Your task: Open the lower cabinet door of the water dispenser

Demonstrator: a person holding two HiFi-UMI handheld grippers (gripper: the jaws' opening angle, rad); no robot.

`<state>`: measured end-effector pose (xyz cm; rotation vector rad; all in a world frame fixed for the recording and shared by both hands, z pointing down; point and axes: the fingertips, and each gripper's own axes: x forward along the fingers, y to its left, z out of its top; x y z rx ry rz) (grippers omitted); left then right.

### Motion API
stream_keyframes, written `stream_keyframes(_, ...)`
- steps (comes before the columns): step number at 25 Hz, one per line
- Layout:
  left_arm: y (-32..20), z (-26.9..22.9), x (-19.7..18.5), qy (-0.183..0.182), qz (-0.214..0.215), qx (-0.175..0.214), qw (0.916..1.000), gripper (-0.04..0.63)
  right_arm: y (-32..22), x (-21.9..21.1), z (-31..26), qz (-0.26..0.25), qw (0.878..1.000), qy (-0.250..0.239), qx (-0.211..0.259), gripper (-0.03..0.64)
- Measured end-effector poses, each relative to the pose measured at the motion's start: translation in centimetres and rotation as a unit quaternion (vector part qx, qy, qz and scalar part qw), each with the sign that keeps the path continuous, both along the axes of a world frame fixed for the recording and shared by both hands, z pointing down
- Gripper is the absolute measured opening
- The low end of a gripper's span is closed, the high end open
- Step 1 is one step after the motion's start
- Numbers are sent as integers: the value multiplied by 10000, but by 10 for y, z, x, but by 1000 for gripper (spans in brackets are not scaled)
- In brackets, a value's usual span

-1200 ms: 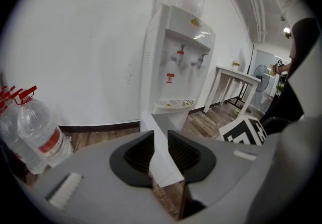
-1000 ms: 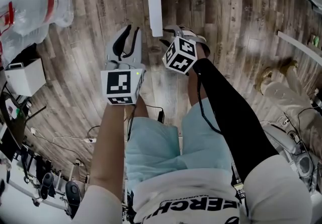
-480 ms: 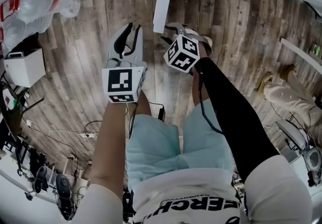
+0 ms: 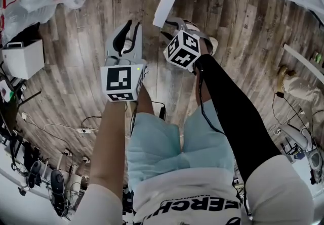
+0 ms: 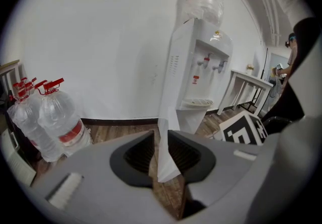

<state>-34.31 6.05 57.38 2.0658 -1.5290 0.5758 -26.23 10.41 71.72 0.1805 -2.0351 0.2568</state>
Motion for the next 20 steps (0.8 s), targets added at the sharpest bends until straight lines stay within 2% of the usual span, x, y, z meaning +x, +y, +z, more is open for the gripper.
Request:
stream_keyframes(14, 5, 10, -48, 36, -315, -92, 9995, 87, -25, -64, 0, -373, 9991, -118, 189, 166)
stream_keyframes(20, -2, 10, -66, 24, -426, -87, 9991, 87, -52, -85, -2, -282, 9990, -160, 308, 166)
